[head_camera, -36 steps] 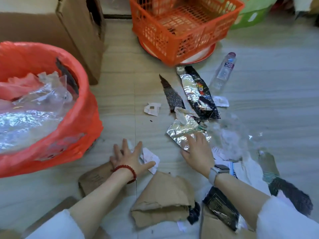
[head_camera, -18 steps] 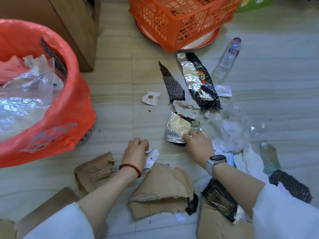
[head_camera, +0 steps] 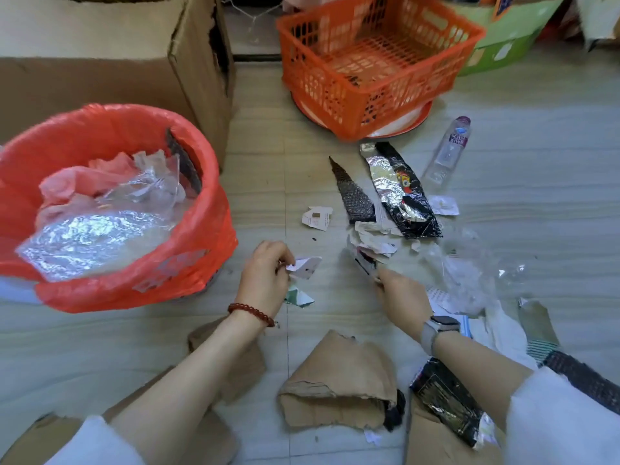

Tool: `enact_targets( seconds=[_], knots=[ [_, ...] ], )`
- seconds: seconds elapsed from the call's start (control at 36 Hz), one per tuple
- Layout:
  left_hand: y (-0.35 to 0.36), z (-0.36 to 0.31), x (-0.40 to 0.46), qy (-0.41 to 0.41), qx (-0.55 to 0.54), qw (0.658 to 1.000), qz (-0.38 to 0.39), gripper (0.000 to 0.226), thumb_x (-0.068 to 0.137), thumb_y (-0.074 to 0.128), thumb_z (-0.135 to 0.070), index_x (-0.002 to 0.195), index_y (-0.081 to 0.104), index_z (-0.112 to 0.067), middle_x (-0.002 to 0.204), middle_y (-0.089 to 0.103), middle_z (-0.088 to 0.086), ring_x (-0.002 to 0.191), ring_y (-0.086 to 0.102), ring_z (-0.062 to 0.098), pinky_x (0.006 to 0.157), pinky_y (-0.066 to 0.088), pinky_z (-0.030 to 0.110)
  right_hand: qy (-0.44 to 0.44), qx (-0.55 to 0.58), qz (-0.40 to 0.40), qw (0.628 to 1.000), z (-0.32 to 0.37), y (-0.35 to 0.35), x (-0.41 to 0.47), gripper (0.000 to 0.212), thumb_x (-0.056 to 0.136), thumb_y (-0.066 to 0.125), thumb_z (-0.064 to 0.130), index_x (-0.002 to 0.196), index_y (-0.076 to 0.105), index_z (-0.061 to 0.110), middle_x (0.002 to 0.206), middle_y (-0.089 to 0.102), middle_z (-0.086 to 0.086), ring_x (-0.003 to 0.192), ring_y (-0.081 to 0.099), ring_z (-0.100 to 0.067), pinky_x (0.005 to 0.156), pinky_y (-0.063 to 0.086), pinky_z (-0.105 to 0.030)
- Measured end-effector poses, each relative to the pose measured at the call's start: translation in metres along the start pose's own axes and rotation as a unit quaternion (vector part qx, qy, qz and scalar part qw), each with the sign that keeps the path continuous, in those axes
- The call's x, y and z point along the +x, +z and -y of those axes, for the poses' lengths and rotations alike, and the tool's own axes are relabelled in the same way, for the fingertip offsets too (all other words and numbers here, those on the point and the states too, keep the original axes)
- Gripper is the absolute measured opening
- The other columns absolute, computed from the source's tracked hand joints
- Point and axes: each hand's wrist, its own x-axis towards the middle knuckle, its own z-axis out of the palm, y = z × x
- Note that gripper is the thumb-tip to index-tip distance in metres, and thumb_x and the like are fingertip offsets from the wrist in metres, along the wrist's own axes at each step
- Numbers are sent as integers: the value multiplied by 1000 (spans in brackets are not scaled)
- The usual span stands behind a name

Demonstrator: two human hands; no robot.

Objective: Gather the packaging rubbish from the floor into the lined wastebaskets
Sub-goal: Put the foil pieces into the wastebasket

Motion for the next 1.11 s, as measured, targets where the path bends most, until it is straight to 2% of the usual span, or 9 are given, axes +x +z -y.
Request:
enact_targets(
  seconds=[0.17, 0.31, 0.39, 0.5, 0.58, 0.69, 0.81, 0.89, 1.11],
  knots=[
    [-53, -45, 37, 110, -16, 985, -133, 23, 62, 51, 18, 68, 56, -4, 71, 44, -7, 68, 36, 2, 65, 32, 5, -77, 155, -155, 973, 57, -71, 24, 16, 93, 48, 13, 101, 51, 0, 51, 38, 1, 50, 43, -32, 45, 24, -35],
    [-125, -49, 66, 112, -4, 956, -270, 16, 67, 57, 14, 69, 58, -2, 73, 50, 2, 69, 38, 3, 64, 33, 10, -169, 283, -209, 921, 126, -135, 41, 13, 90, 51, 10, 99, 50, 0, 62, 54, -17, 51, 48, -30, 51, 38, -43],
    [-168, -33, 71, 53, 28, 945, -322, 12, 71, 59, 10, 71, 59, -2, 74, 52, 3, 71, 41, 6, 61, 31, 11, -228, 288, -244, 898, 164, -157, 46, 13, 90, 48, 14, 99, 49, 5, 65, 56, -10, 58, 52, -33, 54, 40, -44],
    [-209, 4, 69, -59, 89, 968, -227, 7, 78, 63, -11, 85, 65, -8, 89, 63, 9, 81, 51, 19, 76, 39, 26, -311, 270, -256, 875, 213, -170, 52, 26, 91, 43, 16, 116, 48, 20, 73, 56, 8, 65, 58, -36, 53, 45, -41],
    [-228, 29, 58, -163, 121, 975, -88, 46, 64, 57, -42, 105, 65, -21, 110, 66, 5, 105, 57, 26, 92, 45, 41, -351, 241, -201, 883, 246, -167, 58, 41, 96, 42, 15, 136, 39, 21, 122, 59, -2, 102, 58, -32, 73, 50, -45],
    [-238, 48, 42, -167, 214, 953, -138, 44, 77, 59, -37, 117, 58, -22, 128, 55, 4, 123, 44, 28, 101, 34, 52, -412, 63, -20, 909, 275, -142, 71, 51, 94, 43, 21, 143, 29, 21, 143, 37, -4, 128, 36, -28, 101, 36, -42],
    [-234, 60, 31, -163, 229, 940, -194, 39, 87, 53, -28, 124, 53, -20, 137, 46, 6, 130, 36, 28, 104, 25, 60, -407, -140, 123, 894, 286, -116, 72, 51, 93, 38, 49, 138, 36, 24, 134, 44, -7, 125, 37, -31, 100, 34, -43],
    [-229, 62, 27, -114, 213, 949, -205, 51, 80, 38, -39, 118, 58, -14, 130, 53, 12, 126, 43, 30, 102, 34, 54, -417, -47, 73, 905, 286, -112, 66, 41, 94, 40, 40, 131, 46, 23, 129, 49, -3, 121, 44, -26, 93, 42, -40],
    [-171, 8, 39, 34, 157, 970, -181, 43, 78, 38, -26, 107, 63, -7, 114, 60, 15, 108, 55, 35, 92, 44, 48, -359, 206, -65, 908, 221, -139, 58, 35, 88, 44, 20, 117, 62, 14, 123, 60, -3, 115, 54, -21, 94, 45, -38]
  ],
)
